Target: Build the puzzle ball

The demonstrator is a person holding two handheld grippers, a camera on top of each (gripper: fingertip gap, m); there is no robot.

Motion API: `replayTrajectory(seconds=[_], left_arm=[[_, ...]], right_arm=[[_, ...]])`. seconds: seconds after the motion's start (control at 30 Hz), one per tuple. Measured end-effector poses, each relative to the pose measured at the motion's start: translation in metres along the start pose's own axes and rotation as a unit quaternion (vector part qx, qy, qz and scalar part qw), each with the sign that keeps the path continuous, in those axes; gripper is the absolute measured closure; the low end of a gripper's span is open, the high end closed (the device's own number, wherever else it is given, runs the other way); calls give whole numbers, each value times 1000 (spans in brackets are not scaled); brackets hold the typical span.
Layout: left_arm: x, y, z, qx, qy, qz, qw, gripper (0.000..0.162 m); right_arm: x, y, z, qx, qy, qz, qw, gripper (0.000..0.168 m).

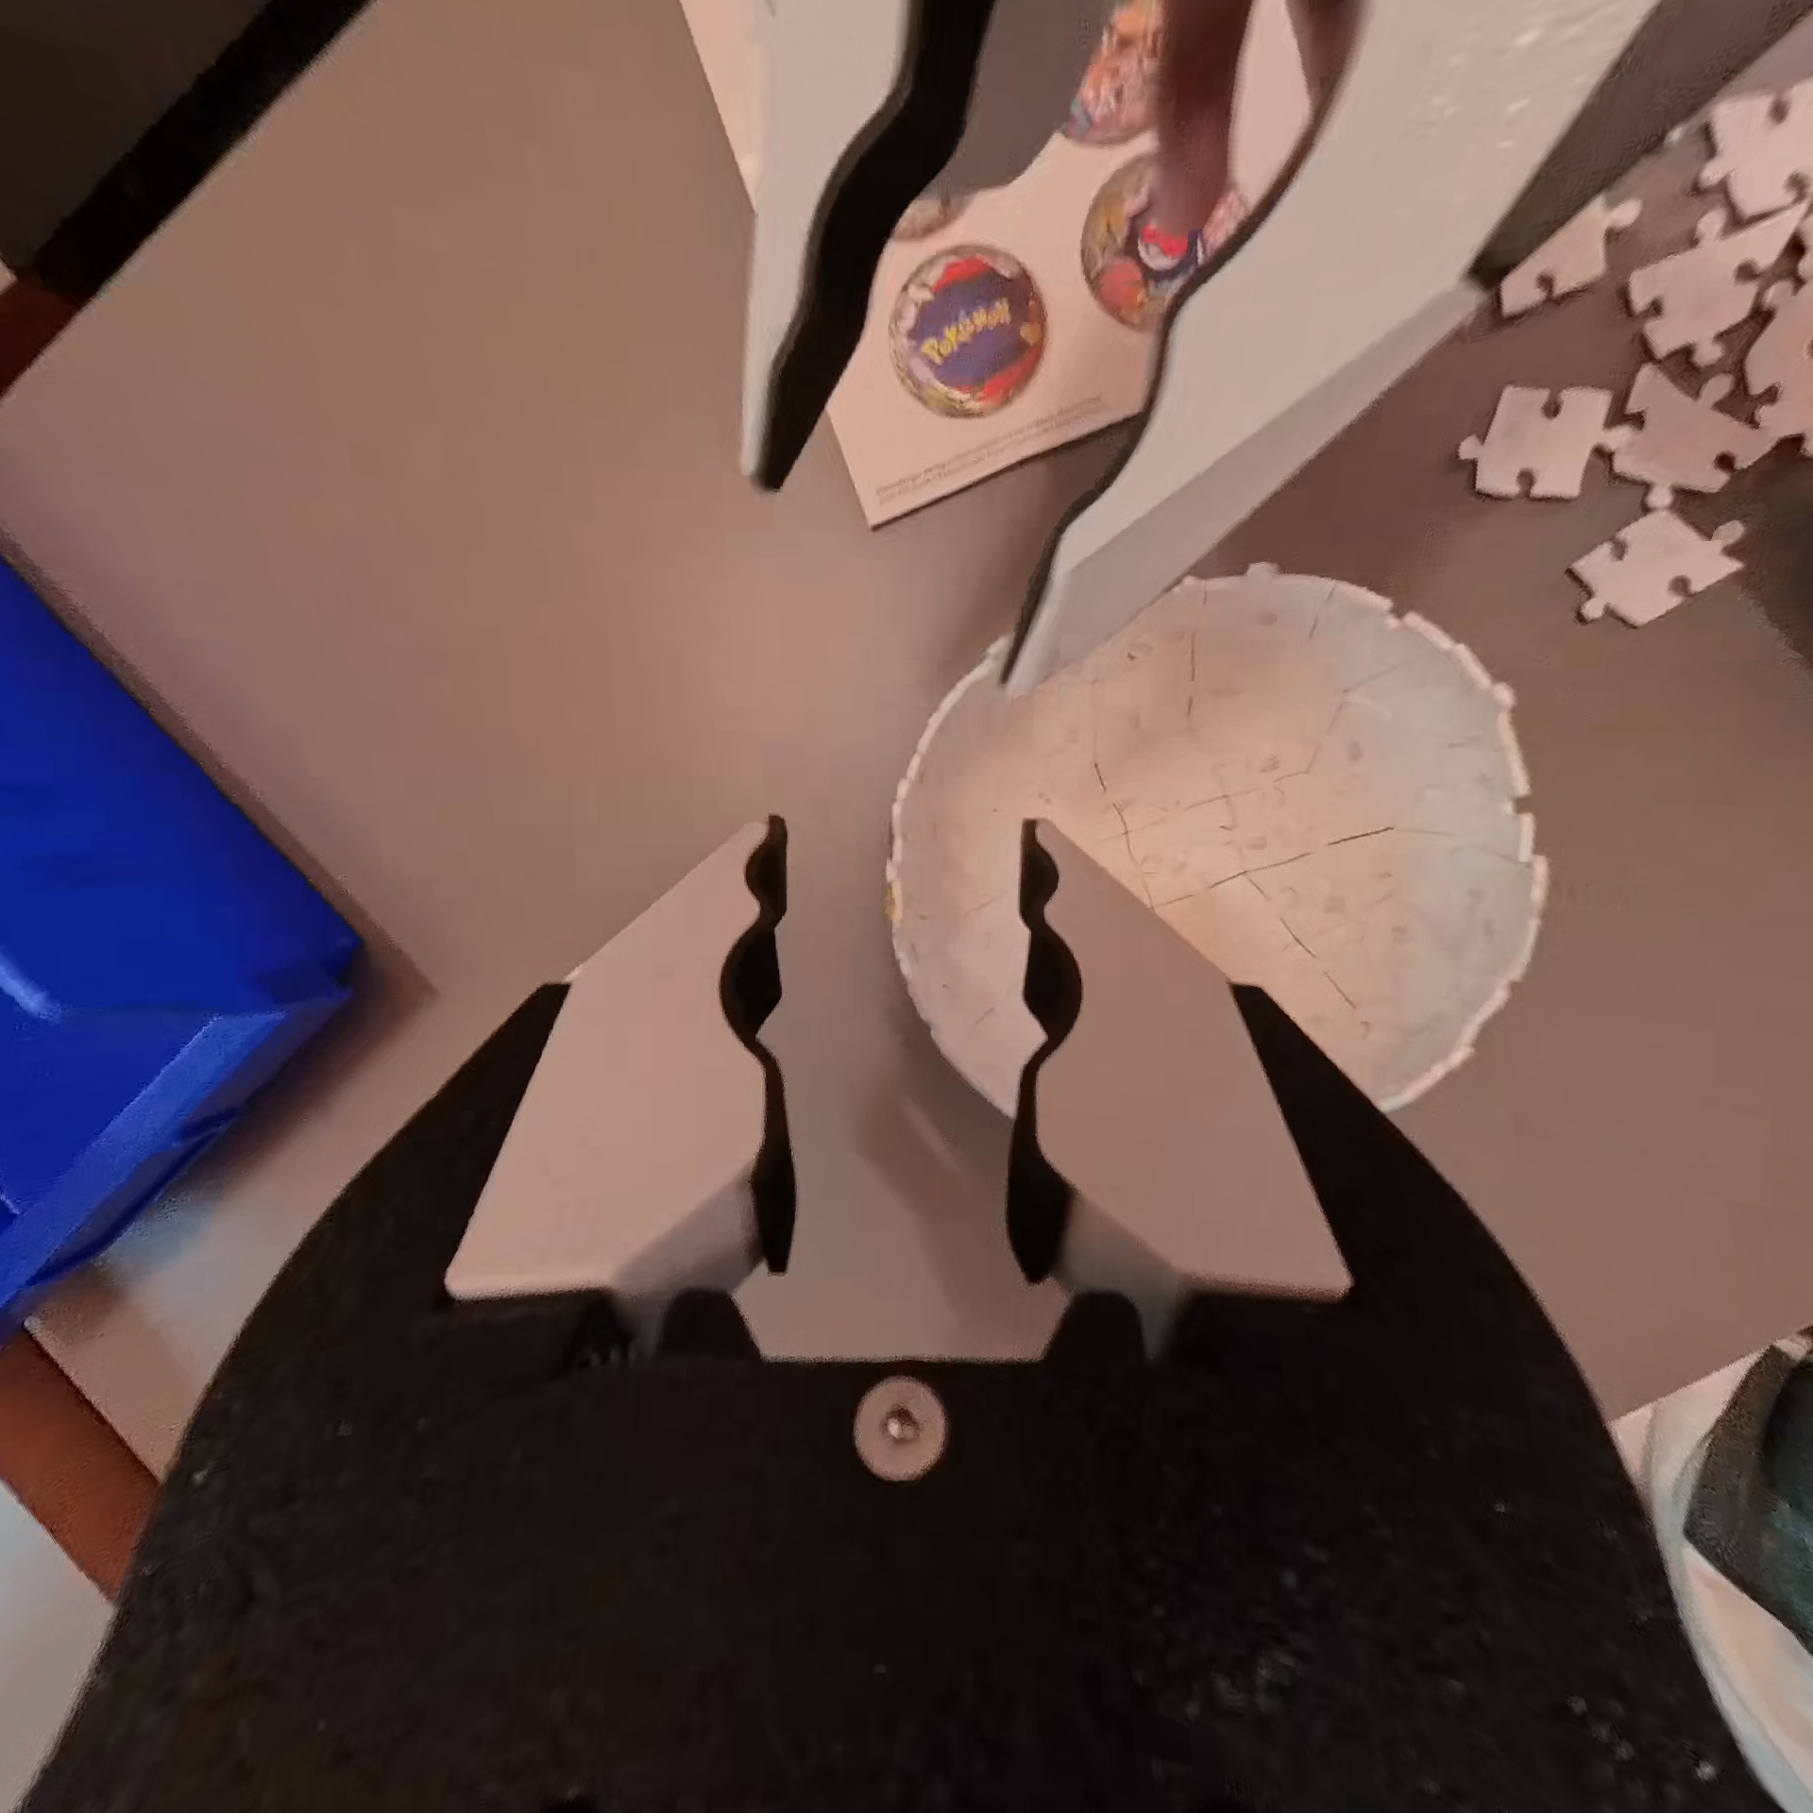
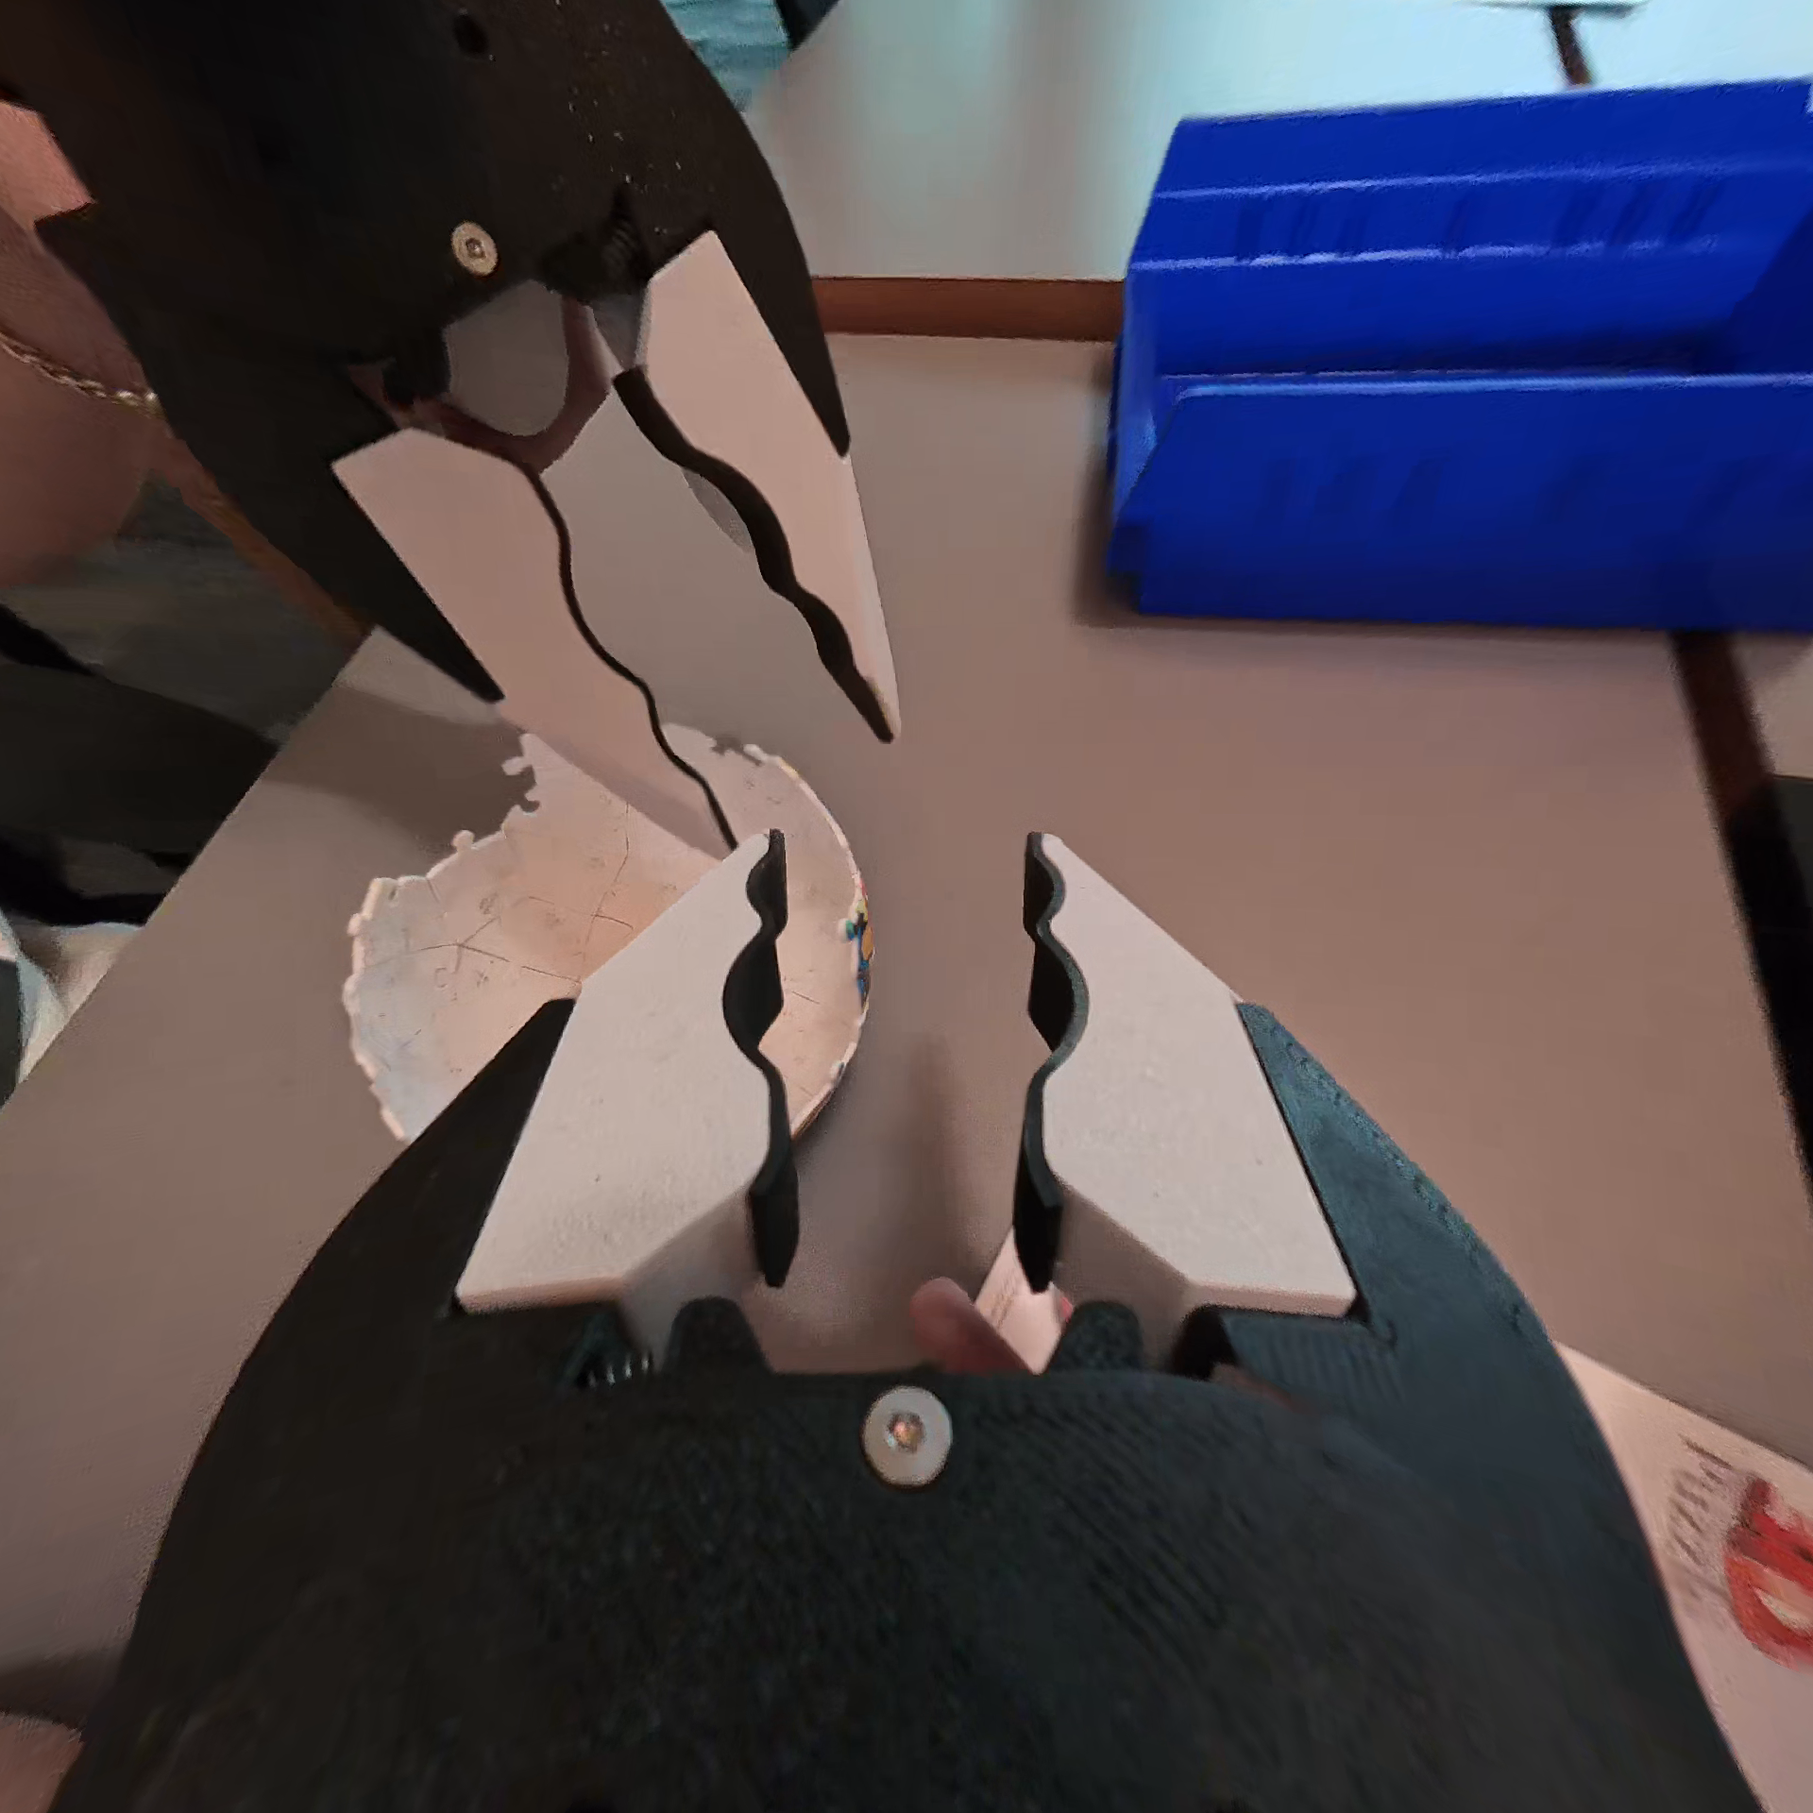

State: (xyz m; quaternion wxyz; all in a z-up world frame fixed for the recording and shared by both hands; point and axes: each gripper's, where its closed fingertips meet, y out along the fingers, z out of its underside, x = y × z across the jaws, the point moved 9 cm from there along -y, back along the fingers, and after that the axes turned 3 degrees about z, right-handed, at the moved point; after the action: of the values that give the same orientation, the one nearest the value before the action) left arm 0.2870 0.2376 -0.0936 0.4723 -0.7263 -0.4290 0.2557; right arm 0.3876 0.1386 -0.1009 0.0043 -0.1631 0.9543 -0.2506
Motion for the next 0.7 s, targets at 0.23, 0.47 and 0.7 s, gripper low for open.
replayTrajectory(seconds=[0.23,0.47,0.7], left_arm=[[-7,-36,-1,-89,-15,-26,996,119],[-35,-50,19,-153,-7,-31,988,122],[-92,-43,54,-209,30,7,977,130]], right_arm=[[25,-57,-8,29,11,130,991,125],[86,-99,45,155,-6,153,976,122],[141,-90,136,265,-32,109,958,122]])
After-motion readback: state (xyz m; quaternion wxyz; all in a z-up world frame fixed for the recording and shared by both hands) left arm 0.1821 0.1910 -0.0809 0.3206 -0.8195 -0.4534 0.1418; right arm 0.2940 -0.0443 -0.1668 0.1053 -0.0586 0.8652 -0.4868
